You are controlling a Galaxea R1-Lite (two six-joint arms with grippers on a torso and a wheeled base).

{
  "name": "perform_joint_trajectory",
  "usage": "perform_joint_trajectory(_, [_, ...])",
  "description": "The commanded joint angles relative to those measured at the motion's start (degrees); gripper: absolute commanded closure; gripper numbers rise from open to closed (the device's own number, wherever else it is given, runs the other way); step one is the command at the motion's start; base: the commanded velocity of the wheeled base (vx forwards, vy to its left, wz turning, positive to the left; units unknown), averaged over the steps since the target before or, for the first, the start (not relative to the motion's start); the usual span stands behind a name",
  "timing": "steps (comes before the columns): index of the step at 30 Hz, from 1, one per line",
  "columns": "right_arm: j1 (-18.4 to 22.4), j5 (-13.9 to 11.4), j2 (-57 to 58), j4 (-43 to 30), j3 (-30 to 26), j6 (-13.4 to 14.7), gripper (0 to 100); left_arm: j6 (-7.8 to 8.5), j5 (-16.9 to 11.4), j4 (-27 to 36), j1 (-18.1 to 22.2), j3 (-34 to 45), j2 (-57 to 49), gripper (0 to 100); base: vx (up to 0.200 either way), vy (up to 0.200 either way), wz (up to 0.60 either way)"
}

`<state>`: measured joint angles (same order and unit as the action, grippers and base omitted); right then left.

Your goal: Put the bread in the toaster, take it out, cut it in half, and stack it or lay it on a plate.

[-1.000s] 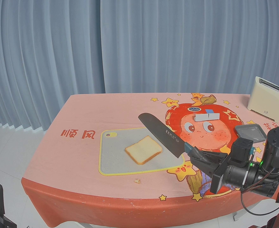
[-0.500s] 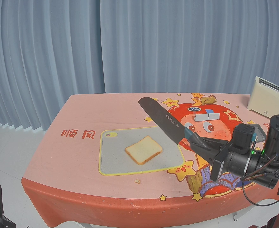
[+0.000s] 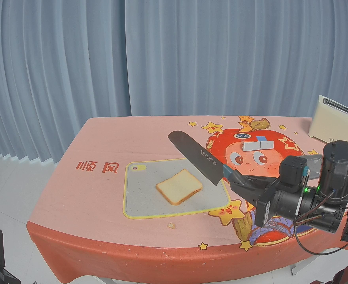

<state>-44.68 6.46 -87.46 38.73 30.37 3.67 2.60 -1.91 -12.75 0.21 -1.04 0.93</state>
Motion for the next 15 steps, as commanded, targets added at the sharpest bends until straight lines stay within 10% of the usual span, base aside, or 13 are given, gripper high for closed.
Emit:
perform_joint_trajectory(1, [-0.23, 0.39, -1.23, 0.03, -0.4, 0.11, 100, 0.3, -1.43, 0.01, -0.21, -2.13, -0.14, 100, 0.0, 0.0, 0.0])
perform_joint_trajectory(15, [-0.32, 0.83, -1.05, -0.32, -0.92, 0.02, 100, 0.83, -2.57, -0.08, -1.17, -12.85, 10.5, 100, 0.0, 0.0, 0.0])
